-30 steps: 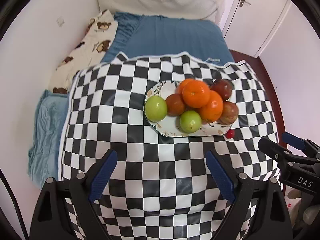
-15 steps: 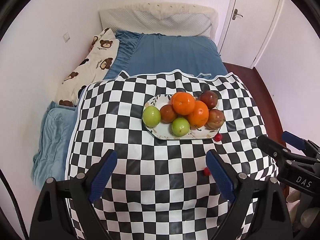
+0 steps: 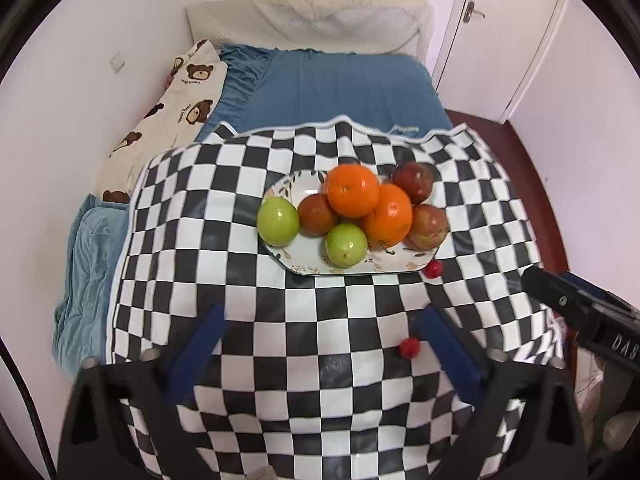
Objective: Organize fruits
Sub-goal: 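Move both tools toward the two red cherry tomatoes on the cloth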
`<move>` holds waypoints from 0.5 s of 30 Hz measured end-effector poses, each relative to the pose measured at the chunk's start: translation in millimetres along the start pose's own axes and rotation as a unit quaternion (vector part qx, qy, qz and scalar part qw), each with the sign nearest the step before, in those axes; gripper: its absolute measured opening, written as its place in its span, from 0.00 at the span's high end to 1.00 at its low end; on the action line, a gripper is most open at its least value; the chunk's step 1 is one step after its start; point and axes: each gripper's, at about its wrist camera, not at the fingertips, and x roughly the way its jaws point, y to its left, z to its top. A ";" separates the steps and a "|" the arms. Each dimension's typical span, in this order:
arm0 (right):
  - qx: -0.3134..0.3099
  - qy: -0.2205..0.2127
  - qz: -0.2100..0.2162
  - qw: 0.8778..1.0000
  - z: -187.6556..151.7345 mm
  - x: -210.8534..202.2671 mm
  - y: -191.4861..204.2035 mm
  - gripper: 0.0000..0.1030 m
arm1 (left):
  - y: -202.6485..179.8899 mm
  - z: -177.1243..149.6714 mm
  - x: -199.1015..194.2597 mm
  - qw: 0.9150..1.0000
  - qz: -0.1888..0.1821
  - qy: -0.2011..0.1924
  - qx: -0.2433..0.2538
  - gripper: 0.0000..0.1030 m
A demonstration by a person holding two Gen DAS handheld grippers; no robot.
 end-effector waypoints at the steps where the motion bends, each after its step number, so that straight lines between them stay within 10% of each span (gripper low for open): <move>1: 0.011 0.009 0.001 1.000 1.3 12.2 -11.6 0.08 | -4.0 -0.9 11.4 1.000 0.002 0.009 0.002 0.01; 5: 0.037 0.036 0.006 0.999 4.4 56.4 -44.3 0.09 | -21.8 -9.7 51.2 0.999 -0.020 0.049 0.012 0.01; 10: 0.067 0.074 0.026 0.995 5.8 113.1 -75.1 0.36 | -46.3 -23.1 97.6 0.993 -0.071 0.095 -0.009 0.01; 15: 0.075 0.075 0.018 0.994 5.7 131.6 -92.2 0.38 | -74.1 -32.1 132.6 0.984 -0.114 0.134 0.005 0.17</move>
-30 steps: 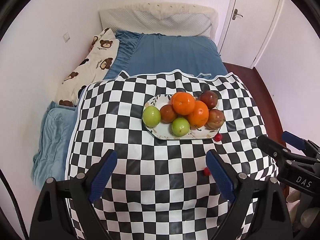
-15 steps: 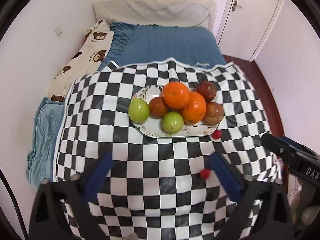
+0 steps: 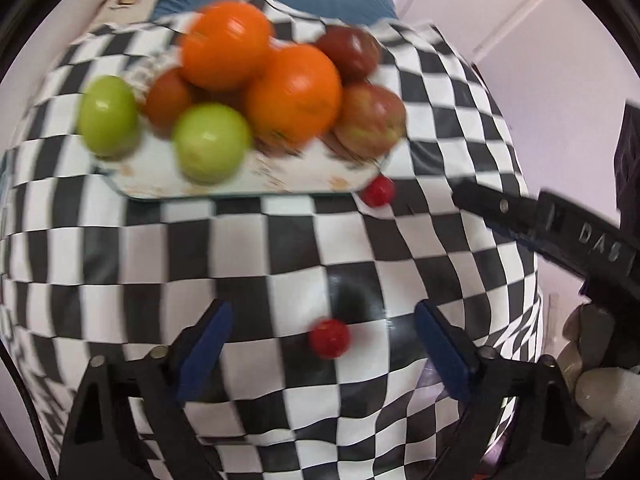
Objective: Organize fruits
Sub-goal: 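Move both tools toward the two red cherry tomatoes on the cloth, then grasp one cherry tomato with the left tool while the right tool grasps the other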
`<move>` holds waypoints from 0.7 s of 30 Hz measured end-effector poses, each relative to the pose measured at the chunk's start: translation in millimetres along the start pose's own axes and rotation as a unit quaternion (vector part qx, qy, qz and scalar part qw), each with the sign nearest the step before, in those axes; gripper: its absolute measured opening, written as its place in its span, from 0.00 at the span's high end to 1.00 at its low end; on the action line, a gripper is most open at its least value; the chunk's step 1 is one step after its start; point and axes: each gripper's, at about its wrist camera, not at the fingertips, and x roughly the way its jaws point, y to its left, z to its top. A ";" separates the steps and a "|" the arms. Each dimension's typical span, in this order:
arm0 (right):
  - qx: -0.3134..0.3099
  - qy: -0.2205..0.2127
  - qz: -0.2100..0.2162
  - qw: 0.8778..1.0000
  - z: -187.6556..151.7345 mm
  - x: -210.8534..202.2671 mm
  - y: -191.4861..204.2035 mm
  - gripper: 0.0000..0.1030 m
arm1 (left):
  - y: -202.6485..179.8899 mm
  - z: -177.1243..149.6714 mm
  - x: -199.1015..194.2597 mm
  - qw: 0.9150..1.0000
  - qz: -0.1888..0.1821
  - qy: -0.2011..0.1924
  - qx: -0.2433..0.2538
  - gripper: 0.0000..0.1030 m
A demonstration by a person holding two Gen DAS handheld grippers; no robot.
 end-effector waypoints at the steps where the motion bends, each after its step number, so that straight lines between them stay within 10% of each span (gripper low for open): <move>1: -0.001 0.001 -0.002 1.000 0.3 2.0 -1.2 0.39 | -3.9 -0.8 6.2 1.000 -0.003 0.005 0.005 0.25; 10: -0.004 0.010 -0.008 1.000 1.6 11.9 -10.8 0.39 | -9.7 -10.9 28.2 1.000 0.007 0.022 0.021 0.76; 21: -0.040 0.028 -0.006 0.999 21.9 58.9 15.4 0.47 | 31.8 -6.1 -2.3 0.999 0.013 -0.010 -0.036 0.78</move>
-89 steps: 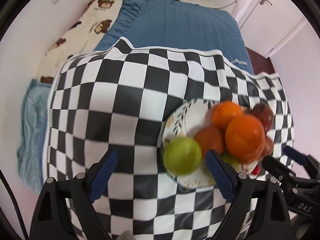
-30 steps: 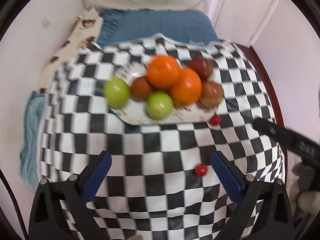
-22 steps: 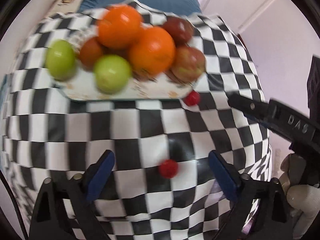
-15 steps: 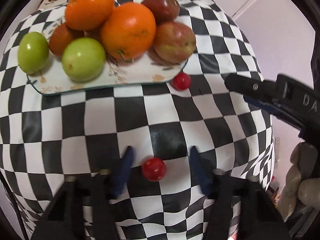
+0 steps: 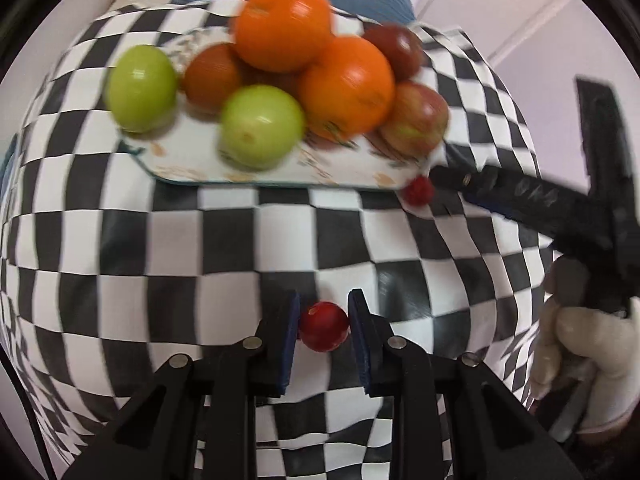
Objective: Organize fruits
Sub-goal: 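Grasp one cherry tomato with the left tool while the right tool grasps the other, then place the cherry tomato on the plate with the left tool while the right tool carries its tomato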
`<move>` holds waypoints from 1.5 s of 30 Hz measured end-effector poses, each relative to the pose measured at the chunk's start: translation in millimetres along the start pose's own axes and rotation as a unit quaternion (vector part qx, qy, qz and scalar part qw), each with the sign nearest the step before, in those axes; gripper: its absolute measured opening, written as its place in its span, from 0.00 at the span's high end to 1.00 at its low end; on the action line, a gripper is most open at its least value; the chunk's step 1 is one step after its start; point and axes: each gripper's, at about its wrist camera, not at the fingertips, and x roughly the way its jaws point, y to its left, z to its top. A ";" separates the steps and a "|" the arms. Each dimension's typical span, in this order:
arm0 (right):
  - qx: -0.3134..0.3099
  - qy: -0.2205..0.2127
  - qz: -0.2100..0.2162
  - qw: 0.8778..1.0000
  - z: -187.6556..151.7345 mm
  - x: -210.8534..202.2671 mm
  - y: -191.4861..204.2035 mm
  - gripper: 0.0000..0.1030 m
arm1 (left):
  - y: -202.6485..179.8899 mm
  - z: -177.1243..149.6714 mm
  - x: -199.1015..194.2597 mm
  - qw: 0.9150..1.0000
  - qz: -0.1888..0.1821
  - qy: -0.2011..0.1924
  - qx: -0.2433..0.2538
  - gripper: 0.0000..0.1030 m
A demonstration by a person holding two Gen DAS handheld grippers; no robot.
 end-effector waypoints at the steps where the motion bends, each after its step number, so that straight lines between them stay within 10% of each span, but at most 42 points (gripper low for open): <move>1: -0.005 0.004 -0.002 1.000 1.5 5.8 4.1 0.51 | 4.8 2.2 -3.5 1.000 0.000 -0.003 -0.007 0.78; 12: -0.027 0.005 -0.003 1.000 -2.5 33.3 20.5 0.72 | 51.7 32.0 -33.5 0.995 -0.037 -0.034 -0.089 0.78; 22: 0.017 -0.016 0.065 0.998 -9.9 10.8 13.0 0.73 | 10.9 88.9 -17.7 0.992 -0.097 -0.014 -0.079 0.78; 28: 0.025 -0.012 0.112 0.993 7.3 12.4 18.8 0.72 | -22.4 121.0 -3.9 0.998 -0.057 -0.011 -0.027 0.70; 34: 0.067 0.012 0.138 0.988 16.7 26.6 8.7 0.49 | -40.8 126.4 -4.5 0.999 -0.029 -0.028 0.016 0.29; 45: 0.001 -0.010 0.065 0.998 -16.0 6.0 -0.7 0.44 | -25.1 86.9 -2.4 0.999 0.024 -0.037 0.023 0.27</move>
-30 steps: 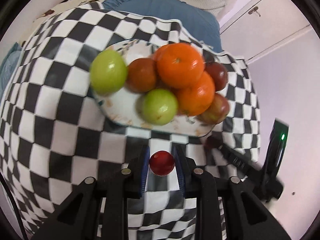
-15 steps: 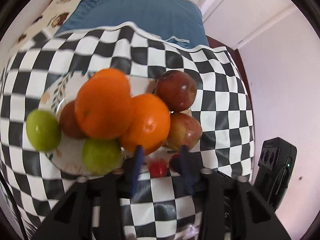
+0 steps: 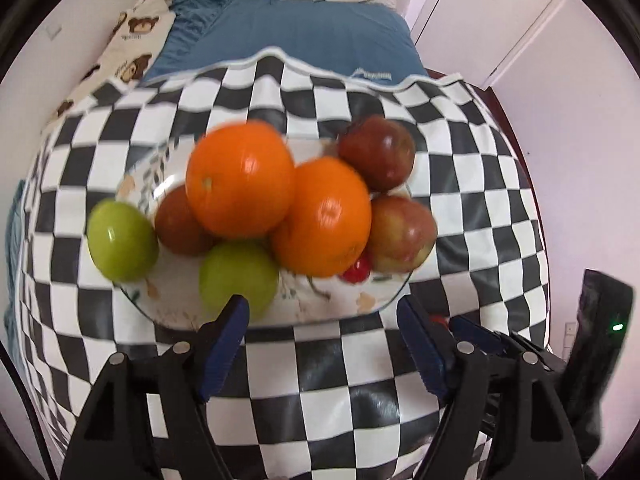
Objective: Organize fruits
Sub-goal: 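Place the cherry tomato on the plate with the left tool while the right tool carries its tomato, then lower the cherry tomato onto the plate with the right tool and open it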
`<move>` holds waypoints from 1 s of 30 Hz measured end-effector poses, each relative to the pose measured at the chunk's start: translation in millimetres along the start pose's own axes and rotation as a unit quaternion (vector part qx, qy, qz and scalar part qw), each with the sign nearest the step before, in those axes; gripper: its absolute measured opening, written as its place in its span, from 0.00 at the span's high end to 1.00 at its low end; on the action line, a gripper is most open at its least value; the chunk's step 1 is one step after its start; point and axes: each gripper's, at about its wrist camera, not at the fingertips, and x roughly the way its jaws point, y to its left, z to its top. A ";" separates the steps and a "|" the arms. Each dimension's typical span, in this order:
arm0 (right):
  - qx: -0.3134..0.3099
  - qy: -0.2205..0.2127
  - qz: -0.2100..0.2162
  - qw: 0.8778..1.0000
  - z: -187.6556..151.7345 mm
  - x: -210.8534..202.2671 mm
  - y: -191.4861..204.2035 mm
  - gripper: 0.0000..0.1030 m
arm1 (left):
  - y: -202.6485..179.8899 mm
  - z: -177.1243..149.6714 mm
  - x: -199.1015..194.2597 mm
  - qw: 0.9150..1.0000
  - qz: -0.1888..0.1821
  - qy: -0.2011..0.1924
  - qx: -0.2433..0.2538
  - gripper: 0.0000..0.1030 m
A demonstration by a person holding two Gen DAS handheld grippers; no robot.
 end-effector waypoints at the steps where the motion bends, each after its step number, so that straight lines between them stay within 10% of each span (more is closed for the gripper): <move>1: -0.015 0.002 -0.016 1.000 -4.1 4.4 0.3 0.51 | 1.9 -2.9 1.7 1.000 0.004 0.002 -0.002 0.27; 6: -0.058 -0.008 -0.070 0.996 -14.4 17.7 1.9 0.76 | 9.5 -10.0 0.6 1.000 0.021 -0.003 -0.005 0.27; 19: -0.070 -0.021 -0.072 0.995 16.3 34.0 18.1 0.74 | 14.5 -16.8 -15.7 0.999 0.031 -0.017 -0.004 0.27; 30: -0.018 0.011 0.023 1.000 30.3 52.2 -11.9 0.74 | 24.7 -17.2 -21.2 0.999 0.034 -0.019 -0.015 0.27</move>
